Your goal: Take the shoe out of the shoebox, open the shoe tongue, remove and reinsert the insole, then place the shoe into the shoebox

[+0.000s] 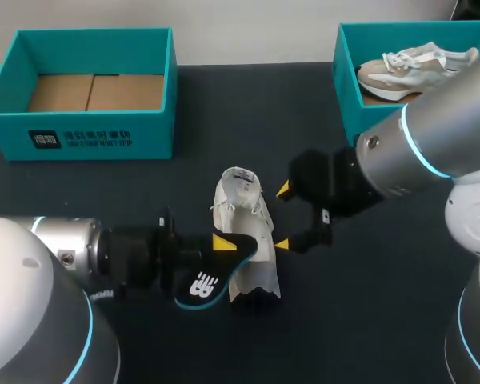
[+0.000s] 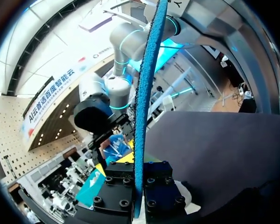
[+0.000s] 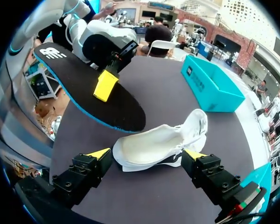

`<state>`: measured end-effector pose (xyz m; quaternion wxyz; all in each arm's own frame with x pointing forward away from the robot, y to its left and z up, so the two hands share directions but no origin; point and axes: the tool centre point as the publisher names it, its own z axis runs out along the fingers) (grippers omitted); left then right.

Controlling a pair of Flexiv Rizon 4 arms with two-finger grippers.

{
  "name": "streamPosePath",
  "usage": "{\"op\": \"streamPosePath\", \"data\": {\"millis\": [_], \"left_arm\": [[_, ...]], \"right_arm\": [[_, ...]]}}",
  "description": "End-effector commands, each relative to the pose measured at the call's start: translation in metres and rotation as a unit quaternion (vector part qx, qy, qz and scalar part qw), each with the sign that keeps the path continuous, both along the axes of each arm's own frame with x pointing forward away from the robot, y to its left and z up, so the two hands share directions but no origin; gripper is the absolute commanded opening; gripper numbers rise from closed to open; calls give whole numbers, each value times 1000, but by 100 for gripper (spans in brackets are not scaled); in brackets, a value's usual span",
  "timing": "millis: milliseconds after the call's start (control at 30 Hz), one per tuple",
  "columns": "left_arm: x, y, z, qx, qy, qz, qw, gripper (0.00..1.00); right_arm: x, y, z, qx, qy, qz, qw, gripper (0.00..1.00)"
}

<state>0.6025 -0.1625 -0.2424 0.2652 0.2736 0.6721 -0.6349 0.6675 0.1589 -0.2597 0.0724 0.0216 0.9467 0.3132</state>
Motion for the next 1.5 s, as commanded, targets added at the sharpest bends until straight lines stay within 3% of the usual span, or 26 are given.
{"op": "streamPosePath", "data": {"millis": [33,267,500,933,1233,1500], "left_arm": [[-3,-6,-3,0,-1,6,1000,0],[-2,-9,-10,-5,-11,9,1000,0],[-2,-5,-13,-12,-18,16,1000,0],[-6,3,-14,-18,-32,28,999,0],[-7,-2,-5,-29,-32,25,999,0],[0,-16,-10,-33,-22,17,999,0]], "right_arm": [[1,5,-3,-3,-1,-2,1000,100],[1,5,-3,-3,-1,-2,1000,100],[5,2,-37,-47,-2,35,998,100],[19,-16,-66,-82,-45,59,994,100],[32,-25,-76,-77,-51,69,993,100],[34,-33,-80,-76,-48,72,993,100]]}}
